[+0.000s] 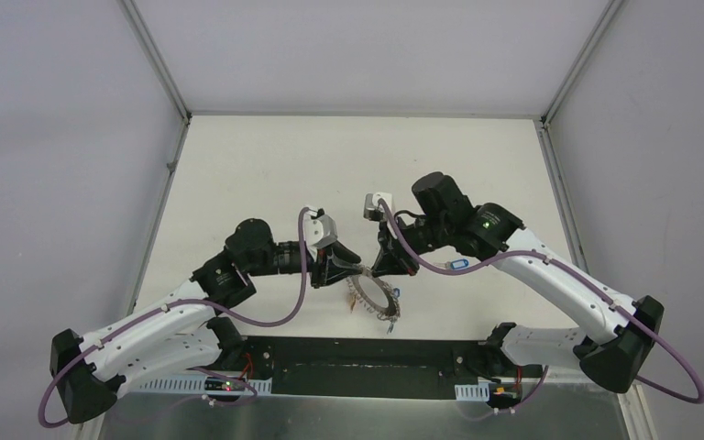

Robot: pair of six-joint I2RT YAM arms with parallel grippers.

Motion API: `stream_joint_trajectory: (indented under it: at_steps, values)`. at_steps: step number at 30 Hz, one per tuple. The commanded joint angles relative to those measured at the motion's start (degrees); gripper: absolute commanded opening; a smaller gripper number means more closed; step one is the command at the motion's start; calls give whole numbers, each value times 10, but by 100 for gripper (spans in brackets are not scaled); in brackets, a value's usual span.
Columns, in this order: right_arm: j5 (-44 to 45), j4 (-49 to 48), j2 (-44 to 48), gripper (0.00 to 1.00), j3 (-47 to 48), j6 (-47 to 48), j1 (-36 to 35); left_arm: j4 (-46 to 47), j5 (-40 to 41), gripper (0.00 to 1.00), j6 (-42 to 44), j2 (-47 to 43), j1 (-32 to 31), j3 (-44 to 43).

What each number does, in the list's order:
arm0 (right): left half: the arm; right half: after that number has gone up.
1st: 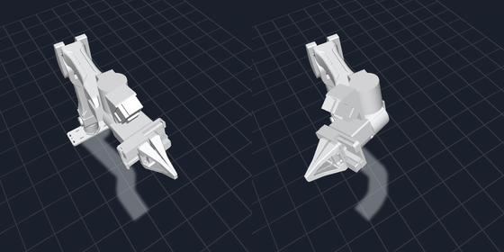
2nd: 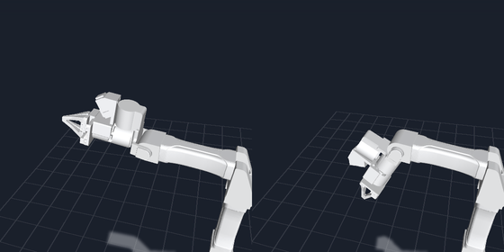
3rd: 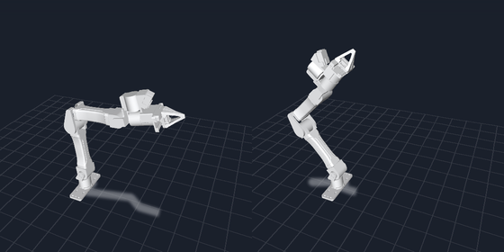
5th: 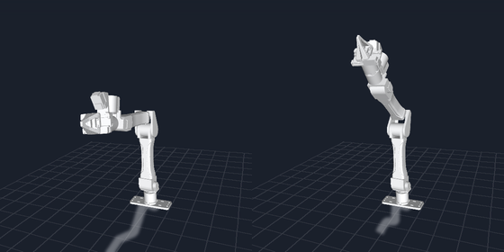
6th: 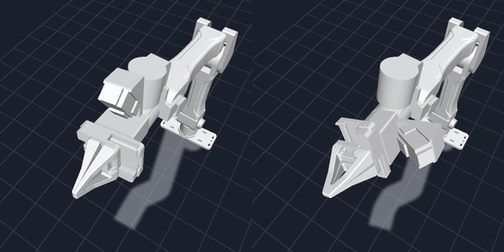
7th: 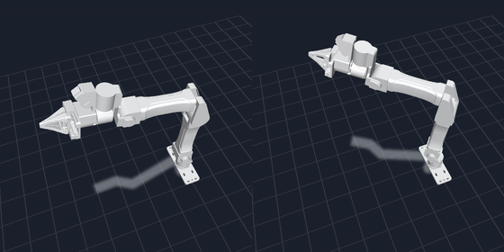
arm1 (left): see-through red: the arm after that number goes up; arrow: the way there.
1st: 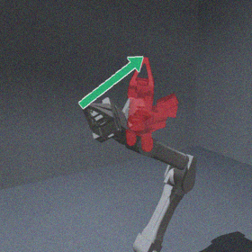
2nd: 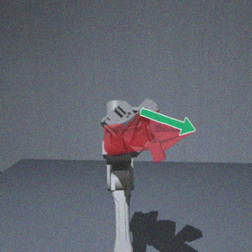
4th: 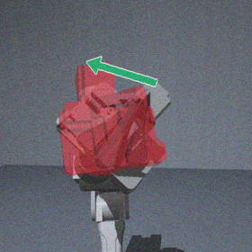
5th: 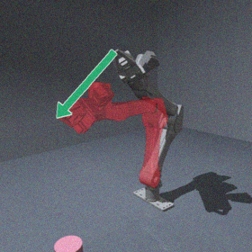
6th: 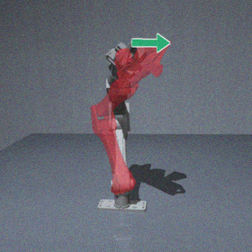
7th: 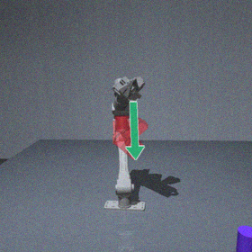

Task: Put the keys on the keyring

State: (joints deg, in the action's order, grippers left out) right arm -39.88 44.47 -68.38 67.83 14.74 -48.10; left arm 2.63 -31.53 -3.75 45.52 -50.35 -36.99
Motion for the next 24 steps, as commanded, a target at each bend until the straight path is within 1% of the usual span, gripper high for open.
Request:
stream_joint_trajectory:
  at_steps: [1, 12, 17, 24]
  values:
    - [-4, -5, 6, 0, 34, 13, -9, 82, -22, 29, -27, -2, -10, 10]
    - [-29, -60, 29, 0, 9, 9, -14, 73, -57, 26, -42, -11, -16, 18]
    - [-41, -82, 41, 0, -4, 10, -15, 50, -53, 28, -49, -3, -21, 9]
    - [-45, -85, 39, 0, -4, 7, -17, 46, -42, 22, -56, 16, -28, 0]
